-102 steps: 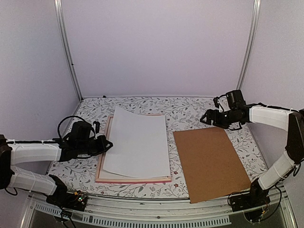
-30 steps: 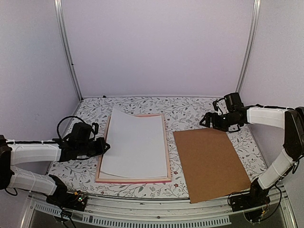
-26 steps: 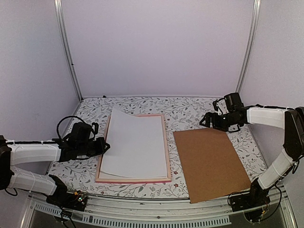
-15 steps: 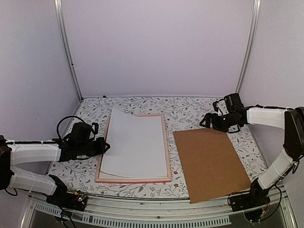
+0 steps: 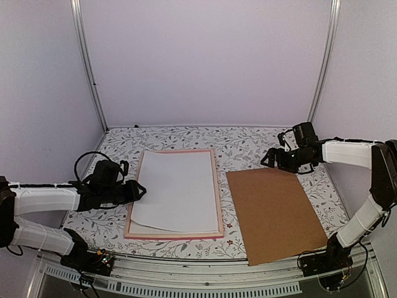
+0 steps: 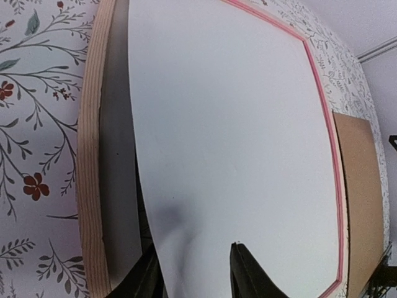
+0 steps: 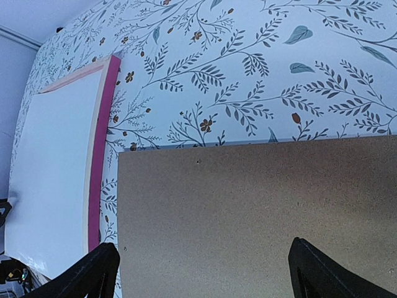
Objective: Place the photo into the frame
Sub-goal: Place the photo on the mat board.
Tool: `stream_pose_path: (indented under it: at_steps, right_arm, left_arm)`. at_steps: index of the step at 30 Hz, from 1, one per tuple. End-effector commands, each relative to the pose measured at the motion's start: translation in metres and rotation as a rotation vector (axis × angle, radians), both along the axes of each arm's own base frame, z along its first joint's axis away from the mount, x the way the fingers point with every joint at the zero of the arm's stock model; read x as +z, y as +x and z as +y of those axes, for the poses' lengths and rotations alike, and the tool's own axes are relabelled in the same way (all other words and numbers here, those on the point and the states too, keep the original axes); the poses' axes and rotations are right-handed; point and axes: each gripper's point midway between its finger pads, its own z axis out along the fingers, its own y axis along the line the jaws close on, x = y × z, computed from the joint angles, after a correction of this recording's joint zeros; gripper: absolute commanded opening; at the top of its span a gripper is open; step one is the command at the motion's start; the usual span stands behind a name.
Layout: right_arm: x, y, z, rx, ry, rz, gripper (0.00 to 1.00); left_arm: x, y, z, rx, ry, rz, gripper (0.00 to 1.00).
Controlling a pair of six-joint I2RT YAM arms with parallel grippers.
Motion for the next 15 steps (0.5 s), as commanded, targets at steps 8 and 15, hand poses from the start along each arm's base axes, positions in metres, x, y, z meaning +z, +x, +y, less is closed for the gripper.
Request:
stream_pose_path:
  at_steps: [8,15]
  right_arm:
    - [-0.0076,-0.0012,0.0007,0.004,0.005,0.012,0.99]
    - [-0.0109,-0.0021,0.0019,0.007,0.011,0.020,0.99]
  left_arm:
    - [0.0000,0.0104,-0.0052,-0.029,0.031,0.011,0.45]
    - [-0.0050,0.0092,-0.0032,-0.032,0.062,0.040,0.50]
